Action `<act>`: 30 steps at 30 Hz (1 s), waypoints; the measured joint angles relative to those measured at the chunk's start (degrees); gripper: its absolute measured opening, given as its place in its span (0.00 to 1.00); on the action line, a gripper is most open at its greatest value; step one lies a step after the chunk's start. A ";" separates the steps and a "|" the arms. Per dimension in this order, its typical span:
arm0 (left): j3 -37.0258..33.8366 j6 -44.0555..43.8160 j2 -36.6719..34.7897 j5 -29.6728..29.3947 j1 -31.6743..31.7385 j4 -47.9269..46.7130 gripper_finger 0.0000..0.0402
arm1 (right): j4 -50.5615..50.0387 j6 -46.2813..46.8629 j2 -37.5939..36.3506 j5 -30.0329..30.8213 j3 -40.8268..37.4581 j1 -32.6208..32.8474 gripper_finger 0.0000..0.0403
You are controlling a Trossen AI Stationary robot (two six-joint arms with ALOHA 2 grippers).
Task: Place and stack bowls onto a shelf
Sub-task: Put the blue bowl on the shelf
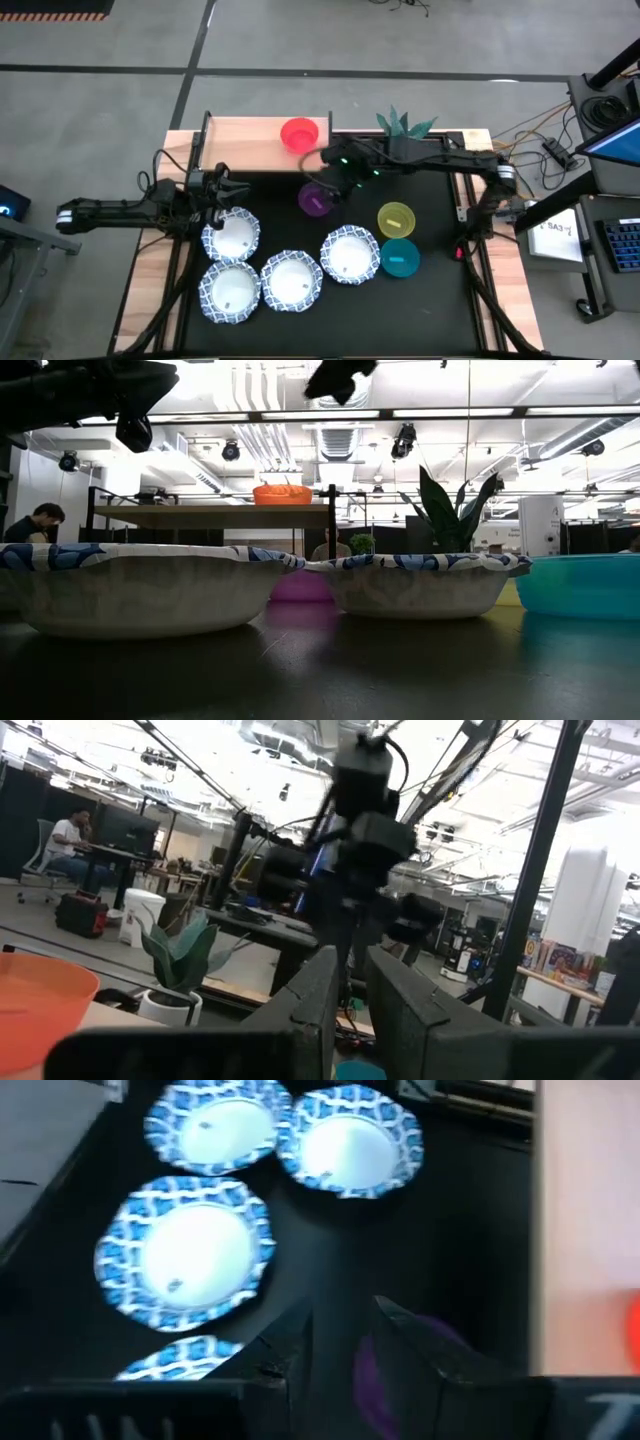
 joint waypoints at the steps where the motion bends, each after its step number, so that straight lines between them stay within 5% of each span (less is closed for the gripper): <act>1: 0.00 -0.12 0.00 0.00 0.00 -0.02 0.10 | 1.19 1.03 -1.81 0.00 -2.95 0.50 0.22; 16: 0.00 -0.83 0.11 -0.02 -0.02 0.02 0.10 | 48.84 10.79 -20.32 0.44 -51.19 6.25 0.13; 22: 0.00 -1.51 0.34 -0.12 -0.01 -0.08 0.10 | 51.01 14.26 -21.45 0.47 -58.84 6.20 0.13; 30: -0.04 -8.89 5.54 -0.15 -0.19 0.13 0.10 | 51.08 13.15 -21.56 0.42 -59.90 6.22 0.13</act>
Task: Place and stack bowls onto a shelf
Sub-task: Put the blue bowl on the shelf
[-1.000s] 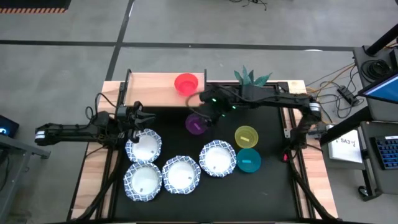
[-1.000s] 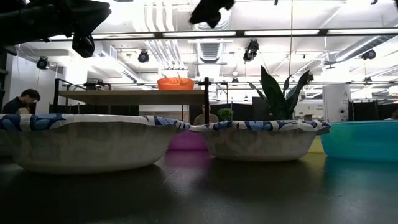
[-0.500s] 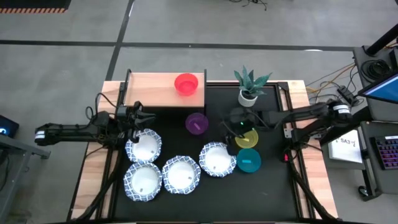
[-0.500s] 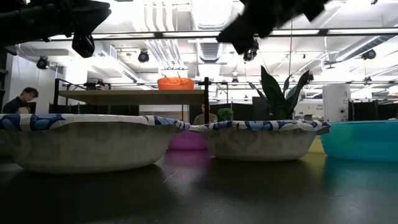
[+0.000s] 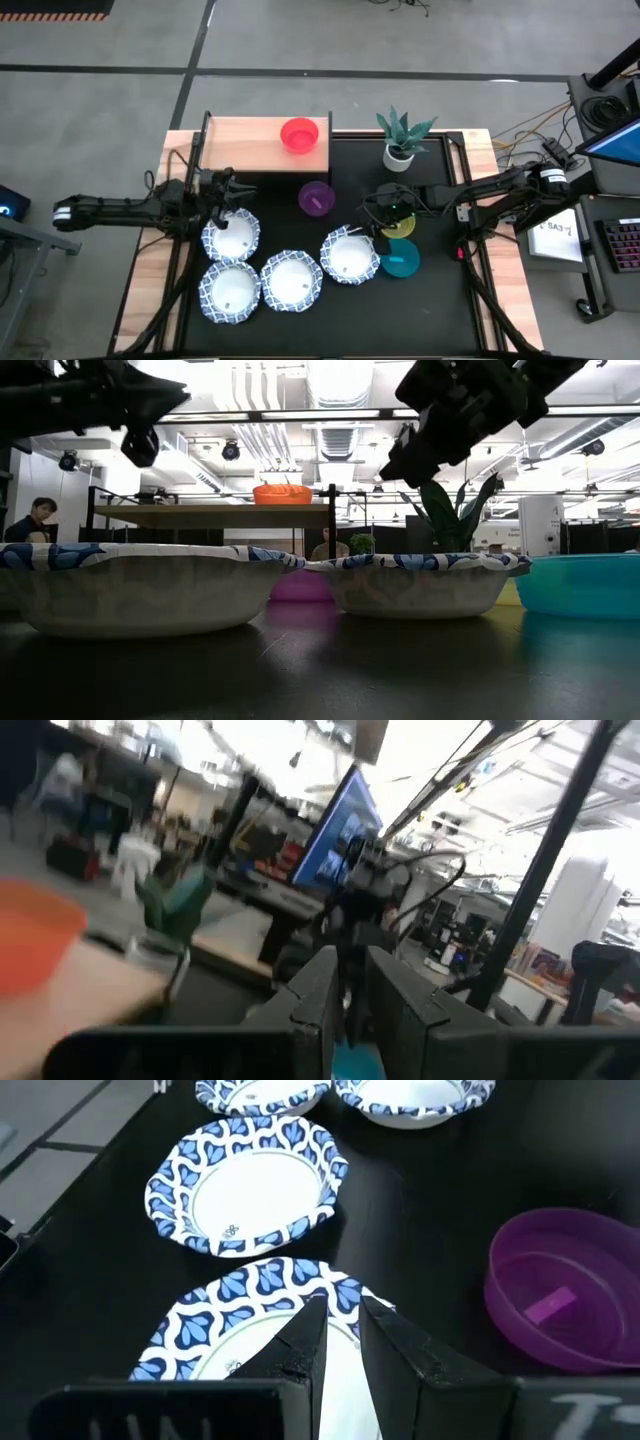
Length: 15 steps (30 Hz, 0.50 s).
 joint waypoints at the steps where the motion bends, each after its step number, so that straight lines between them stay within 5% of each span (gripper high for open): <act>1: 0.00 -1.25 1.21 -0.03 -0.14 0.03 0.10 | 0.00 -0.34 -0.08 0.02 0.00 0.00 0.13; 10: 3.97 -11.48 13.39 -2.06 -4.80 3.32 0.10 | -4.79 -3.38 -2.31 0.01 0.15 0.02 0.13; 15: 12.08 -20.14 18.07 -2.05 -8.71 -11.46 0.10 | -10.51 -4.95 -8.07 0.00 0.07 0.08 0.13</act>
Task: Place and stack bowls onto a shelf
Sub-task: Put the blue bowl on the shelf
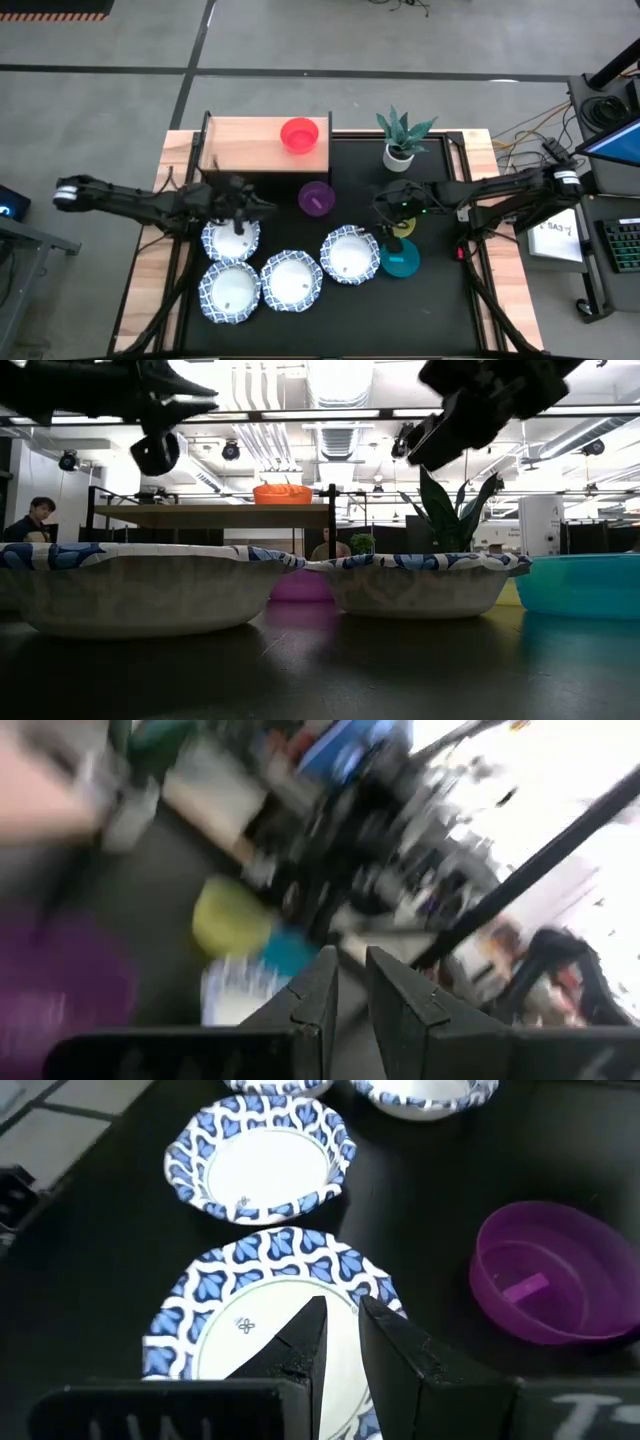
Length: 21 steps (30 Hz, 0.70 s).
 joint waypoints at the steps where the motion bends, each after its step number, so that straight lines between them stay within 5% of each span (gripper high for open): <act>1: 2.17 -2.45 0.85 0.00 -0.96 -5.80 0.10 | -0.61 -0.01 -1.42 0.00 -0.16 0.19 0.13; 10: 24.07 -25.96 16.87 -3.60 -12.60 -57.83 0.10 | -0.02 -3.21 -14.71 0.00 -5.56 1.05 0.13; 21: 34.73 -34.30 35.87 -2.86 -15.47 -73.93 0.14 | 2.47 -3.17 -22.02 -0.02 -11.77 1.07 0.13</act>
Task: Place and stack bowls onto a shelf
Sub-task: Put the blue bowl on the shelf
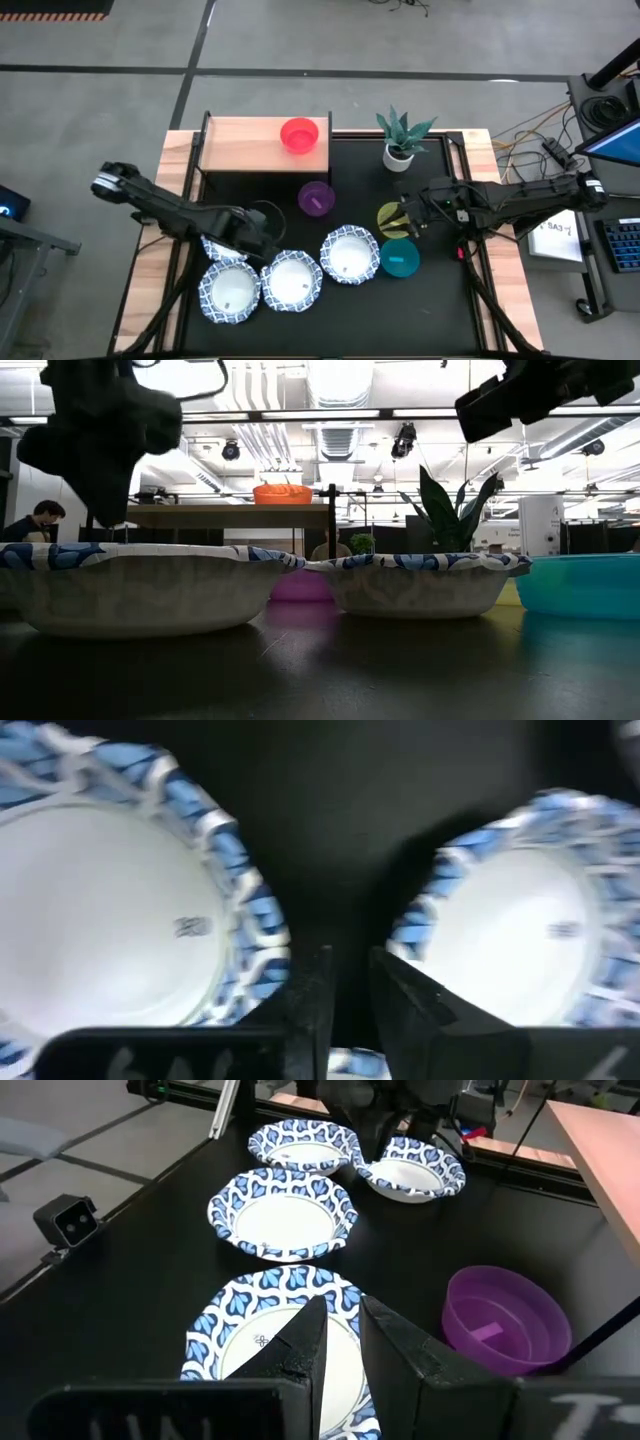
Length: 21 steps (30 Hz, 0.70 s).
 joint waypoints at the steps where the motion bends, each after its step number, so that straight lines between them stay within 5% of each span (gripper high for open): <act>1: 0.22 -0.28 0.89 0.00 0.10 -0.86 0.16 | 0.14 0.00 -0.01 0.01 -0.12 0.00 0.13; 11: -2.21 -0.98 6.05 -2.18 1.48 -1.98 0.35 | -0.10 0.00 0.10 0.00 -0.28 0.00 0.13; 21: -2.57 -0.99 10.41 -3.09 1.45 -1.16 0.25 | -1.44 0.02 0.10 0.02 -0.28 0.00 0.13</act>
